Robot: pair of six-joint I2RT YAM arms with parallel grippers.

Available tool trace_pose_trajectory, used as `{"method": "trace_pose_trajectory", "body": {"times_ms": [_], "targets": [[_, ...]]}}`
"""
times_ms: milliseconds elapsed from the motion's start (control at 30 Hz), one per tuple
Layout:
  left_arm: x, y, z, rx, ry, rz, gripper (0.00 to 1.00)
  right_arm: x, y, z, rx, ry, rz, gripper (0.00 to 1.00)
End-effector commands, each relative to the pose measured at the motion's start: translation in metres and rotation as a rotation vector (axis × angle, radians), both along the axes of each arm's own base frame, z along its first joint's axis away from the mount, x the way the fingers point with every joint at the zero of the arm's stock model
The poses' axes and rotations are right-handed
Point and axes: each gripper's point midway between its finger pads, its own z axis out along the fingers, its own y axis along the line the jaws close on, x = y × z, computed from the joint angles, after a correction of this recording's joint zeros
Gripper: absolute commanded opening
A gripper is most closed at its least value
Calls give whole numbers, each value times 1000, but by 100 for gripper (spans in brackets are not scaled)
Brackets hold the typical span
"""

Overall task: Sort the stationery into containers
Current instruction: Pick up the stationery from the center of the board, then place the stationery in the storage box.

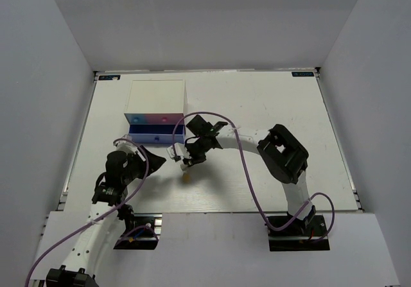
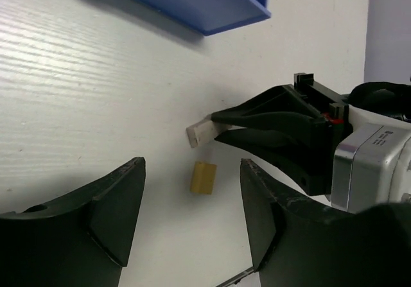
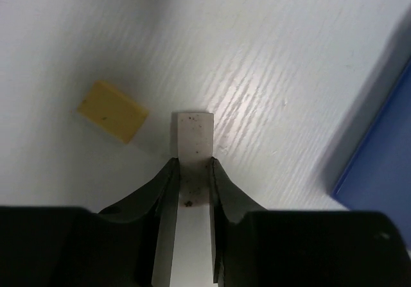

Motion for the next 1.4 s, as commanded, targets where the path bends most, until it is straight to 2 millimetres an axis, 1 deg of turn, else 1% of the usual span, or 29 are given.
{"method": "trace_pose_trajectory", "body": {"times_ms": [0,33,100,133,167,200,300,333,367,433,467,500,533,567,633,733,767,867,933,967,1000,1033,1067,1167,1200,1233,1267,1333,1367], "targets": [[7,-13,32,-6,-110,-99,71,-16,-7,45,32,49,-8,4],[8,-13,30,3,-104,-104,72,-16,-7,70,71,44,-40,3],[11,-13,34,2,-118,-104,72,-10,2,89,128,11,-64,3],[11,-13,32,10,-111,-108,72,-2,3,109,156,-5,-122,2],[12,-13,30,11,-101,-108,72,3,10,117,184,-22,-137,2],[14,-13,36,10,-120,-108,72,8,11,127,199,-43,-160,2],[15,-15,35,5,-119,-116,72,29,21,147,242,-82,-234,0],[16,-15,37,5,-119,-116,73,31,25,150,252,-88,-248,0],[16,-15,37,13,-123,-120,73,43,30,155,263,-117,-283,0],[15,-17,38,20,-119,-133,73,57,34,158,271,-151,-330,0],[14,-16,36,28,-113,-137,73,62,36,150,254,-152,-346,0],[15,-16,40,35,-128,-142,73,74,43,155,261,-182,-377,0],[15,-16,40,37,-115,-142,73,81,46,146,244,-196,-398,0],[15,-16,35,45,-101,-147,73,88,51,154,257,-215,-408,0],[15,-19,38,45,-102,-157,73,107,60,145,232,-237,-440,0],[16,-19,40,45,-99,-158,73,119,69,136,206,-251,-451,2],[15,-21,40,45,-99,-167,73,119,69,133,196,-246,-450,2],[15,-21,37,45,-89,-167,74,119,69,124,181,-255,-448,11],[15,-24,36,45,-87,-178,74,119,65,116,160,-259,-452,27],[17,-24,35,45,-84,-178,74,119,64,113,151,-256,-451,27],[15,-27,35,45,-85,-190,74,117,64,110,145,-256,-454,35],[17,-27,33,46,-79,-190,74,119,62,111,147,-256,-462,37],[17,-30,31,46,-70,-203,75,118,61,109,140,-251,-461,38],[18,-35,27,52,-52,-217,75,113,58,114,141,-236,-460,41],[21,-38,28,65,-48,-227,77,108,56,121,155,-213,-458,42],[19,-42,25,66,-37,-245,77,107,56,121,155,-213,-458,42],[22,-41,26,72,-37,-236,77,106,53,129,166,-208,-462,42],[24,-41,26,93,-36,-234,77,101,51,130,166,-185,-467,37],[23,-46,27,99,-34,-250,77,101,47,143,183,-182,-480,34]]}}
